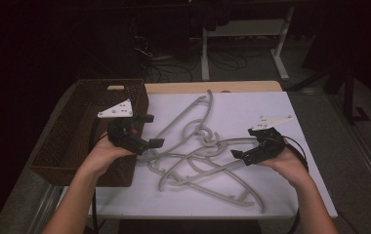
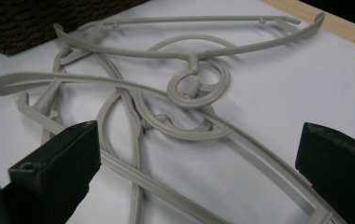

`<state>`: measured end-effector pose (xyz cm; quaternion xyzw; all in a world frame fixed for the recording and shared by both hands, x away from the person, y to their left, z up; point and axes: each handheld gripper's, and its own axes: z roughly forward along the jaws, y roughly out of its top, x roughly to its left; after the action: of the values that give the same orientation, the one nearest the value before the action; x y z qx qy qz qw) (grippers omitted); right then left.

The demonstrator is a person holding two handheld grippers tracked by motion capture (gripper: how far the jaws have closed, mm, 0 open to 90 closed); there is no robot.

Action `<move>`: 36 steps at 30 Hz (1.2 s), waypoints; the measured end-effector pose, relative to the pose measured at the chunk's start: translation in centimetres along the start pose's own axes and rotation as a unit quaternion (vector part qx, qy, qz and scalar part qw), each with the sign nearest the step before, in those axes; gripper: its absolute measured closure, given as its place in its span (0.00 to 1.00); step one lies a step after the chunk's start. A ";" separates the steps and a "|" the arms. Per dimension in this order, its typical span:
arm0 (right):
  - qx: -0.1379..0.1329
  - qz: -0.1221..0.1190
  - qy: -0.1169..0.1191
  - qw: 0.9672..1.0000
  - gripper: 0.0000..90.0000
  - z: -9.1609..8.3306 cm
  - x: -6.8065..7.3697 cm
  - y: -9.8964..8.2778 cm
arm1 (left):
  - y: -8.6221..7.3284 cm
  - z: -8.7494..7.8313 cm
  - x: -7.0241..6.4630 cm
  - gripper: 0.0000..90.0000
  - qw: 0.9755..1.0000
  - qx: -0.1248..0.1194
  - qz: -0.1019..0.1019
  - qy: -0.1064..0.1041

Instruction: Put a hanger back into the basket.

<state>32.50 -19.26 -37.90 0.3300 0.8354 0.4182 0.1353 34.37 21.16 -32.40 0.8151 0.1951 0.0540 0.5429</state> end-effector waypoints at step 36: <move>-0.005 0.012 0.008 1.000 0.00 0.3 -0.6 -2.5 | -4.3 11.7 3.0 0.41 0.985 0.129 -0.049 0.106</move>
<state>32.00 -20.57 -40.06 0.3362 0.8305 0.4261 0.1254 39.55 13.61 -41.36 0.8571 0.2970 0.0877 0.4116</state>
